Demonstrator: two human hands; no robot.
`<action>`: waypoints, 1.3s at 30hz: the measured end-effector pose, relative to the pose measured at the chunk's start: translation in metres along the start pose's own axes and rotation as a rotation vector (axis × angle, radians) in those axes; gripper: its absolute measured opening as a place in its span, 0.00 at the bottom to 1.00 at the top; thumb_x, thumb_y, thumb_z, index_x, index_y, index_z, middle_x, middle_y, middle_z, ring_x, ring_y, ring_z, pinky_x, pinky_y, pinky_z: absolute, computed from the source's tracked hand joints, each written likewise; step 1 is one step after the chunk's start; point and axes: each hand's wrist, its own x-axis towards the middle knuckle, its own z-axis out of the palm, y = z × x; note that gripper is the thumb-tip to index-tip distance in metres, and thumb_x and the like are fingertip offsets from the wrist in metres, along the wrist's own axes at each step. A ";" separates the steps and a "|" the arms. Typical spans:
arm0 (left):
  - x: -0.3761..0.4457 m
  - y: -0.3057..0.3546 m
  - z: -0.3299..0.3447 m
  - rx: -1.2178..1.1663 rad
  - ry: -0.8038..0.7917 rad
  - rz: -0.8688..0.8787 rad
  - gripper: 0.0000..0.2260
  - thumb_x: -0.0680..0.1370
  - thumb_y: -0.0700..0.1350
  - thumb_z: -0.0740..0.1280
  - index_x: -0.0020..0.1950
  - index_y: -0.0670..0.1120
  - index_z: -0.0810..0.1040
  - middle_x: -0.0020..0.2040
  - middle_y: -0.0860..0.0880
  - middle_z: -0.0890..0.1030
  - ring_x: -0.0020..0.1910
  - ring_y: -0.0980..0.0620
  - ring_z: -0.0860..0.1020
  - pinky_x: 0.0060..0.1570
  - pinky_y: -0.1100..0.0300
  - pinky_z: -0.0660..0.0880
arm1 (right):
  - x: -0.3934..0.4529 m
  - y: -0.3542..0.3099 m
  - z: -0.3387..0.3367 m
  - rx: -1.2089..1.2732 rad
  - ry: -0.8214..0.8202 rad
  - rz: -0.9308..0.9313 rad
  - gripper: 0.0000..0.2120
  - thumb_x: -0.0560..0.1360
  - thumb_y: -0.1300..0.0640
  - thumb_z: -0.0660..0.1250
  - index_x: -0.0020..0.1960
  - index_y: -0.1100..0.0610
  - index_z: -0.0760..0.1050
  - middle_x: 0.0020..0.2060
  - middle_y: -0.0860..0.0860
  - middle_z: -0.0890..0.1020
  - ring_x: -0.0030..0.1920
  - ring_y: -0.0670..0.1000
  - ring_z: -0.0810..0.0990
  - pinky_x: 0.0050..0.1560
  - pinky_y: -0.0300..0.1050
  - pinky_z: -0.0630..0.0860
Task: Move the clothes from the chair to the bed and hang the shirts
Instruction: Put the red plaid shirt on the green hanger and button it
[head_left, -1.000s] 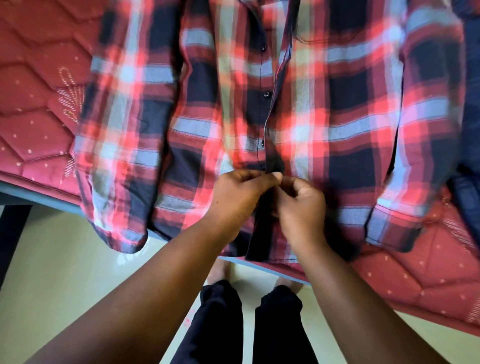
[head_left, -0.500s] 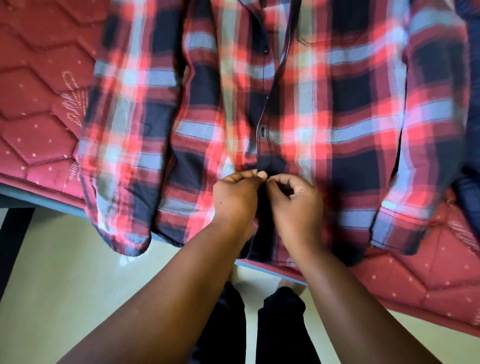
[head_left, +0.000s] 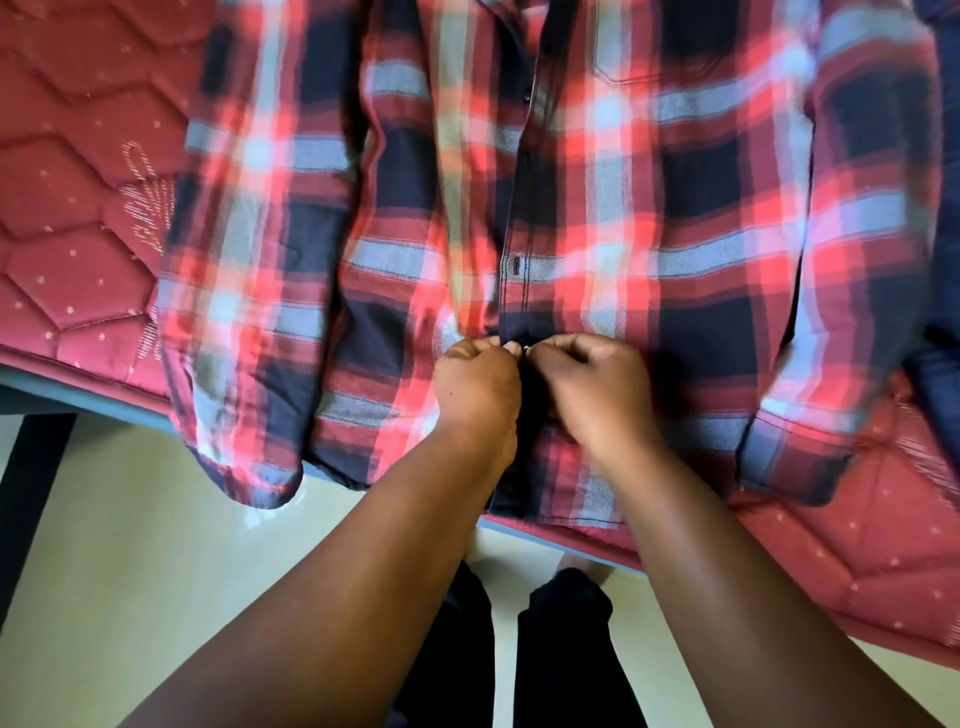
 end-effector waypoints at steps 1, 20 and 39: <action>0.000 -0.001 0.000 -0.014 -0.008 0.001 0.11 0.78 0.31 0.61 0.40 0.45 0.71 0.35 0.48 0.76 0.37 0.51 0.74 0.41 0.58 0.73 | 0.003 -0.003 -0.003 0.060 -0.023 0.073 0.06 0.70 0.59 0.72 0.34 0.56 0.81 0.29 0.52 0.80 0.30 0.51 0.75 0.33 0.42 0.70; 0.004 0.026 -0.030 1.340 -0.152 0.882 0.14 0.78 0.48 0.61 0.61 0.43 0.74 0.55 0.41 0.77 0.55 0.38 0.74 0.54 0.47 0.73 | 0.003 -0.063 -0.018 -0.371 0.154 -0.300 0.04 0.76 0.57 0.65 0.45 0.53 0.79 0.39 0.47 0.82 0.43 0.50 0.80 0.42 0.40 0.73; 0.048 0.057 0.004 1.125 -0.202 0.837 0.09 0.77 0.46 0.67 0.55 0.53 0.83 0.50 0.48 0.84 0.50 0.46 0.81 0.50 0.55 0.77 | 0.054 -0.040 -0.004 0.182 -0.009 0.015 0.10 0.73 0.67 0.70 0.36 0.56 0.79 0.32 0.54 0.80 0.32 0.50 0.77 0.40 0.47 0.79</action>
